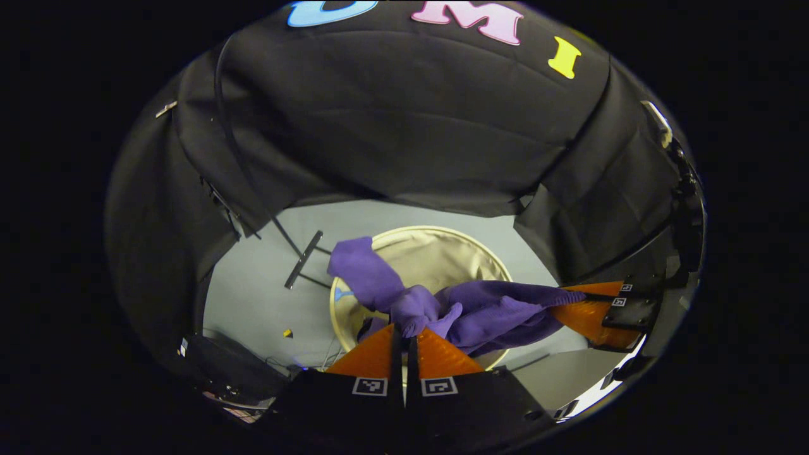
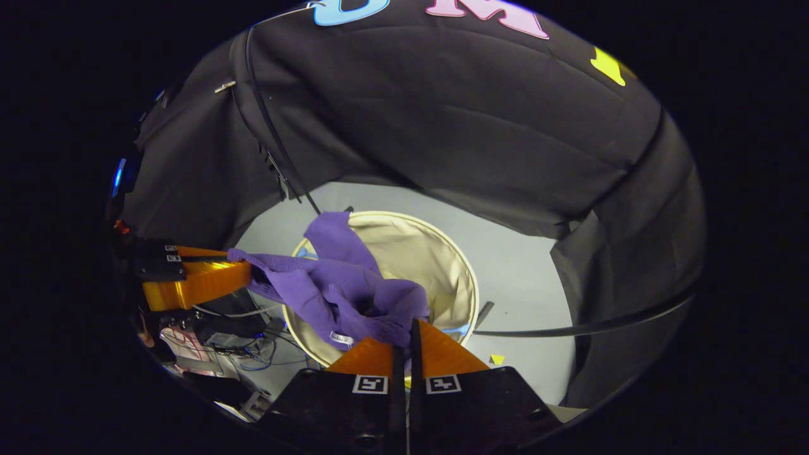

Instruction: Grasp the clothes on the hanger with both hands and then place them into the laundry hamper below.

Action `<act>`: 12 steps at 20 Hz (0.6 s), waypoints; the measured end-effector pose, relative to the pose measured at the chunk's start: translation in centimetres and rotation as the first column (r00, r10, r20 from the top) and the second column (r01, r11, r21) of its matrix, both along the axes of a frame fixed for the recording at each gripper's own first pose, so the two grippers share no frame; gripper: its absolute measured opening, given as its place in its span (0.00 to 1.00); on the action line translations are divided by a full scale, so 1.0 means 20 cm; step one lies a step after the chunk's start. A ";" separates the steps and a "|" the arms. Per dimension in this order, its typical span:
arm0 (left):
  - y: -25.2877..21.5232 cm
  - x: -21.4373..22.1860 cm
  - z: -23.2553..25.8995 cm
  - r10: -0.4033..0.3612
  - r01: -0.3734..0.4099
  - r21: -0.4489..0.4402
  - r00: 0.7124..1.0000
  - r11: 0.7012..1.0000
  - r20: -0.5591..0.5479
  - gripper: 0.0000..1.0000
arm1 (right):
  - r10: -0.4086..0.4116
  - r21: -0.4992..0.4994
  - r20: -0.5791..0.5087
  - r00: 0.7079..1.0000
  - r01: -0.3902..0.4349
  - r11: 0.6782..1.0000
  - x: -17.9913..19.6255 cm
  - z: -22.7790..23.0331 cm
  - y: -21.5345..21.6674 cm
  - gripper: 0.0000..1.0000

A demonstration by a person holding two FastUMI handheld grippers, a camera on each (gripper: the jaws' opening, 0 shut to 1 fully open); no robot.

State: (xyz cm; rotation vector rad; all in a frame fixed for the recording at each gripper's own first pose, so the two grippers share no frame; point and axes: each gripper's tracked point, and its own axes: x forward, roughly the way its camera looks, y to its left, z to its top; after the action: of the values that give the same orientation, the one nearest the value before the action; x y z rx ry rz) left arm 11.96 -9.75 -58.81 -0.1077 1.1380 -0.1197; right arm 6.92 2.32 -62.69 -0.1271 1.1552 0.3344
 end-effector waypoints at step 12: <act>0.00 0.00 -0.05 -0.012 0.011 -0.003 0.998 1.000 -0.064 0.76 | -0.023 0.007 0.005 1.000 0.023 1.000 0.04 0.03 0.02 0.77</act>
State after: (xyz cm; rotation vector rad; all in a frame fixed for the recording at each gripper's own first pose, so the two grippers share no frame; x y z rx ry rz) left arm 11.86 -9.82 -59.76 -0.1077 1.2023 -0.1286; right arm 7.64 2.78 -62.03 -0.1089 1.1500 0.3177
